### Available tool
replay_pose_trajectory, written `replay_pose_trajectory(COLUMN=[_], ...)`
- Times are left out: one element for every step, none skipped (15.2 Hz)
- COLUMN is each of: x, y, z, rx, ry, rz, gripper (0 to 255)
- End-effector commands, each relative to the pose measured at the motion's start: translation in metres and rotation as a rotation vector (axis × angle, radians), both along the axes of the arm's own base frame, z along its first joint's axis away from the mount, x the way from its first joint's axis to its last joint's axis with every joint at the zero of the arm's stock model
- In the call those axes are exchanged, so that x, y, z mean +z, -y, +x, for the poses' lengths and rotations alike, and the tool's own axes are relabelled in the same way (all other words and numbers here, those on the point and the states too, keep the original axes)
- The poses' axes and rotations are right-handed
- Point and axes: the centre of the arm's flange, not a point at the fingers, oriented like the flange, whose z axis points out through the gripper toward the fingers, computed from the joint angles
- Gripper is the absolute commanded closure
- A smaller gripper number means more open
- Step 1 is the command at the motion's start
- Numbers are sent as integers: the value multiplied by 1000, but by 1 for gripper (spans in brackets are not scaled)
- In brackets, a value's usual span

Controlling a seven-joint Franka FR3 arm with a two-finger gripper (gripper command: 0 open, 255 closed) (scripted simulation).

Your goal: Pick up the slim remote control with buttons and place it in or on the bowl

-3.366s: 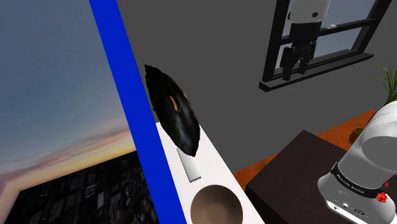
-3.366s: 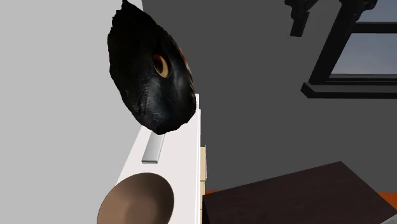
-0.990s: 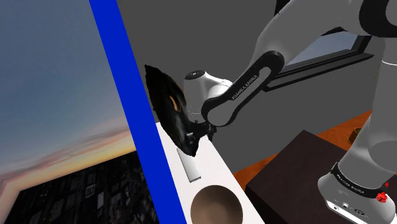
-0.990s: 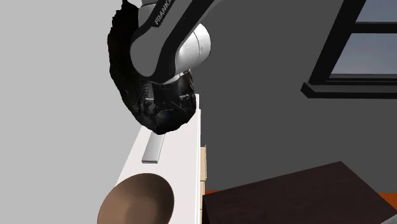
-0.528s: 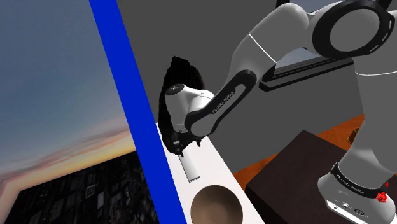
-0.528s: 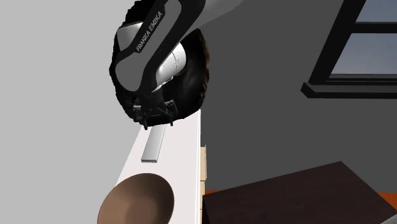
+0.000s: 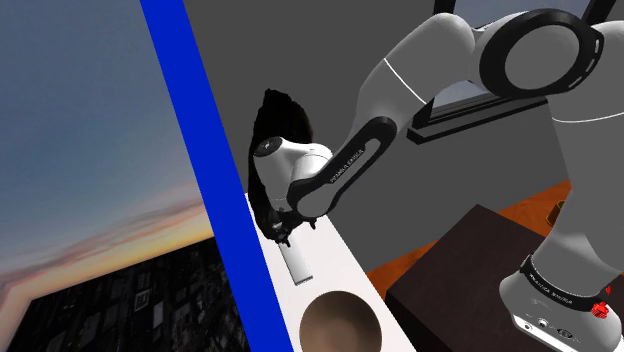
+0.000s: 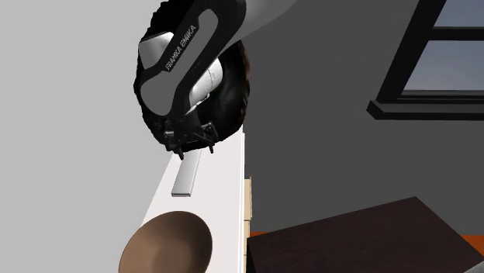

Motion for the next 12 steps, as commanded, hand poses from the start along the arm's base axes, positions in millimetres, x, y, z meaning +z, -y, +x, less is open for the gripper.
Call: replay_pose_trajectory(x=[-60, -60, -60, -60, -60, -60, -60, -60, -62, -56, -58, -61], y=[-12, -12, -12, -12, -12, -12, -12, -12, -13, -8, -3, -4], z=[1, 1, 1, 1, 1, 1, 1, 1, -11, -6, -11, -19], rx=[-4, -4, -4, -4, -4, -4, -4, -4, -4, -4, -4, -4], ry=[15, 15, 15, 15, 15, 15, 15, 15, 12, 13, 13, 12], rz=[113, 113, 113, 113, 113, 113, 113, 113, 114, 114, 114, 115], gripper=[0, 0, 0, 0, 0, 0, 0, 0, 255, 255, 255, 255])
